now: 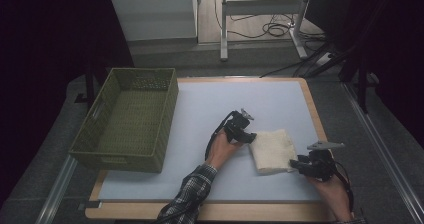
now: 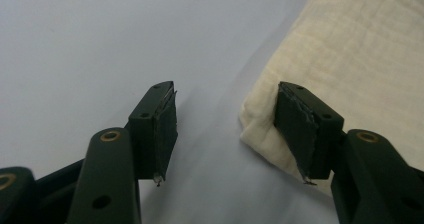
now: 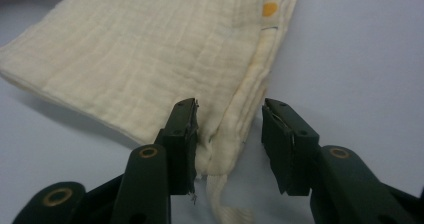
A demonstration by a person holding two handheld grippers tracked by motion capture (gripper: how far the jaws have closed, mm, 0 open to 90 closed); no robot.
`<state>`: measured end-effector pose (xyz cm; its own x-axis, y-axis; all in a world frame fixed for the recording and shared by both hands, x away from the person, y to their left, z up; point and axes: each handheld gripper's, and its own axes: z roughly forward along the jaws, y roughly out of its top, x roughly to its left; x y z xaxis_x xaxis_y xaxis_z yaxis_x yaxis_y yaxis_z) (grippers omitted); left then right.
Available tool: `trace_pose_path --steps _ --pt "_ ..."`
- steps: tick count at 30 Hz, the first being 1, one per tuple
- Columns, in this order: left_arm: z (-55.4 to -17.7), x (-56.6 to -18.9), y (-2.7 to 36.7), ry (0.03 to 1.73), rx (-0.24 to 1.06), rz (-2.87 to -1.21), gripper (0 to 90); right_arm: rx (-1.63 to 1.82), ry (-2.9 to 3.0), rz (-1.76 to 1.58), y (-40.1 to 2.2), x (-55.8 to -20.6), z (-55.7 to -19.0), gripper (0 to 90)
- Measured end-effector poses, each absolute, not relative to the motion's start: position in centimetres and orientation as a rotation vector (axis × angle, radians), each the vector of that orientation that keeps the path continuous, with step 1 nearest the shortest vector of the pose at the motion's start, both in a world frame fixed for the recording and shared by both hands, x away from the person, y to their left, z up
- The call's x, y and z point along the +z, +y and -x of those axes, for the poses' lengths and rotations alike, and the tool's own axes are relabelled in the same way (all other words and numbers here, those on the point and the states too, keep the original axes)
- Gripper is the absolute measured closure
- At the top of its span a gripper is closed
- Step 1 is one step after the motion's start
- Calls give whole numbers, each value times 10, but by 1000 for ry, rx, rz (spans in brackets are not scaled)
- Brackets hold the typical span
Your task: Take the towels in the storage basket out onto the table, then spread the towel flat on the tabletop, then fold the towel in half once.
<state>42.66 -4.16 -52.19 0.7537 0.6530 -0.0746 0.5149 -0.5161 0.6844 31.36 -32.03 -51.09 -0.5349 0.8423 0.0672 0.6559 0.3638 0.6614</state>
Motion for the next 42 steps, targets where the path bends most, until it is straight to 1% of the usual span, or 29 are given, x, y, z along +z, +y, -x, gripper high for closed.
trace_pose_path --steps 3,6,7,8,9,11,12,13,14,17,20,23,26,33,42 --pt "-428 -526 -40 882 202 -2221 425 965 2337 -1363 -322 -513 -313 575" --pt "-426 -527 -40 886 209 -2211 432 957 2335 -1381 -321 -513 -314 584" --pt "-425 -527 -41 884 202 -2208 449 956 2337 -1383 -321 -513 -314 602" --pt "-424 -528 -41 873 195 -2205 548 986 2361 -1396 -320 -513 -315 741" --pt "-422 -528 -41 862 188 -2201 548 986 2361 -1396 -320 -513 -315 741" --pt "-420 -530 -42 851 165 -2182 650 1042 2373 -1411 -321 -515 -316 795" --pt "-420 -530 -41 844 149 -2180 680 1060 2379 -1419 -322 -516 -317 807" --pt "-421 -531 -40 832 101 -2167 733 1073 2383 -1427 -323 -516 -317 816" --pt "-422 -532 -39 833 79 -2152 795 1088 2383 -1434 -324 -517 -317 823" --pt "-422 -532 -38 818 68 -2152 843 1095 2388 -1412 -324 -516 -317 838" --pt "-421 -524 -36 787 101 -2153 848 1094 2411 -1399 -324 -513 -317 839" --pt "-421 -514 -33 777 114 -2135 844 1128 2402 -1366 -324 -500 -317 839" --pt "-419 -502 -30 764 168 -2137 842 1135 2406 -1344 -322 -494 -317 838" --pt "-415 -486 -16 760 211 -2133 836 1158 2445 -1260 -306 -480 -314 836" --pt "-416 -467 6 777 274 -2139 832 1185 2456 -1182 -282 -465 -322 835"
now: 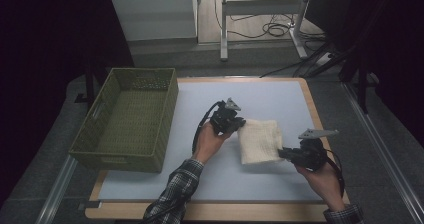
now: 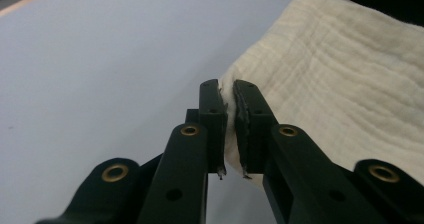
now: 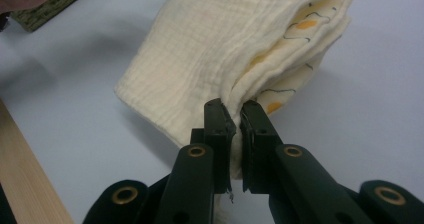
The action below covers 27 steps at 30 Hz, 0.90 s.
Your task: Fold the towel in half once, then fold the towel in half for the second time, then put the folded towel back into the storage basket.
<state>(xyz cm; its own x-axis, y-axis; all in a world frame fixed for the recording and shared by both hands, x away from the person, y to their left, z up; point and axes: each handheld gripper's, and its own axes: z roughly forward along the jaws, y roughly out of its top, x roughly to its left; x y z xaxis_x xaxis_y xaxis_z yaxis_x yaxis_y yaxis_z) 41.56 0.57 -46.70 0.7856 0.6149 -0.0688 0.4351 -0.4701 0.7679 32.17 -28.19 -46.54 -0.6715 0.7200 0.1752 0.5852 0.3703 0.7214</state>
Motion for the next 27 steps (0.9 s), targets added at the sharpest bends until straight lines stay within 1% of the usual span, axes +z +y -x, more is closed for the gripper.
trace_pose_path --steps 11,27 --pt "-417 -451 36 820 327 -2146 828 1190 2480 -1100 -245 -453 -335 834" --pt "-417 -424 78 878 405 -2140 824 1208 2504 -1011 -203 -441 -348 832"
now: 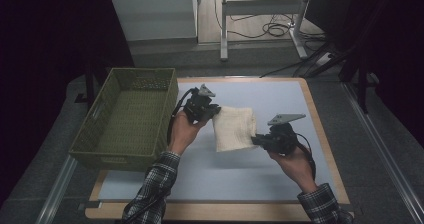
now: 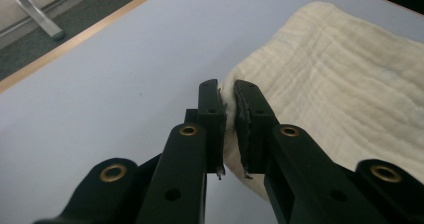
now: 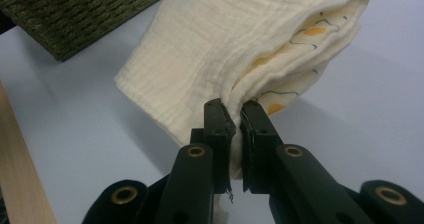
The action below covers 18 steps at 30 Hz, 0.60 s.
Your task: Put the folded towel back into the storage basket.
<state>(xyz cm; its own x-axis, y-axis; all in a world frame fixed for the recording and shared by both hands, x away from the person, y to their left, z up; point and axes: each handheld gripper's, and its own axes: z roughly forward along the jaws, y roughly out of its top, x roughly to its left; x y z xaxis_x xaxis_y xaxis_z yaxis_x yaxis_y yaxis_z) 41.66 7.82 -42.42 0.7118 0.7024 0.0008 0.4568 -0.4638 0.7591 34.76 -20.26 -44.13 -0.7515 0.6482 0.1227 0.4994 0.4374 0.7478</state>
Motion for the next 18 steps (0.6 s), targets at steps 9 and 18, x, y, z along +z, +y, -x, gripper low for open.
trace_pose_path --steps 9,18 --pt "-419 -413 103 915 453 -2148 819 1219 2509 -967 -179 -433 -353 832" --pt "-418 -399 128 945 513 -2149 812 1237 2523 -926 -153 -422 -362 832"
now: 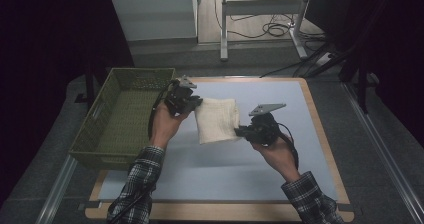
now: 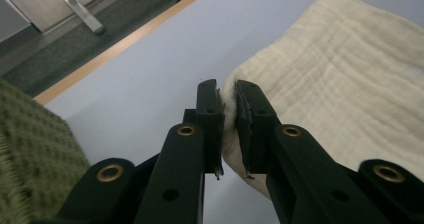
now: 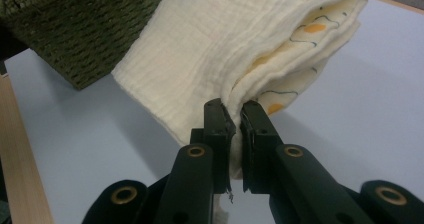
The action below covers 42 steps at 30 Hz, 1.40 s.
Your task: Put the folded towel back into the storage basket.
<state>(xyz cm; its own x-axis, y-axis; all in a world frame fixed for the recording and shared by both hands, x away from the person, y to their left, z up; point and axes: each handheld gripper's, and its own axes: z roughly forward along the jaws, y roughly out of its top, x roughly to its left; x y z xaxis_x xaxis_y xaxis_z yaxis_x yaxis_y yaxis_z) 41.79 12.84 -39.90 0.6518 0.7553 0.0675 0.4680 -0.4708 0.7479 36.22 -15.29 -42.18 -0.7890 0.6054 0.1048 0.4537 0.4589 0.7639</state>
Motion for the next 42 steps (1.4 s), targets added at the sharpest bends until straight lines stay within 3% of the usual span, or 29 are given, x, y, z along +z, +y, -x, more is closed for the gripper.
trace_pose_path --steps 42 --pt "-400 -358 247 1116 697 -2076 816 1353 2563 -790 -37 -389 -385 825"
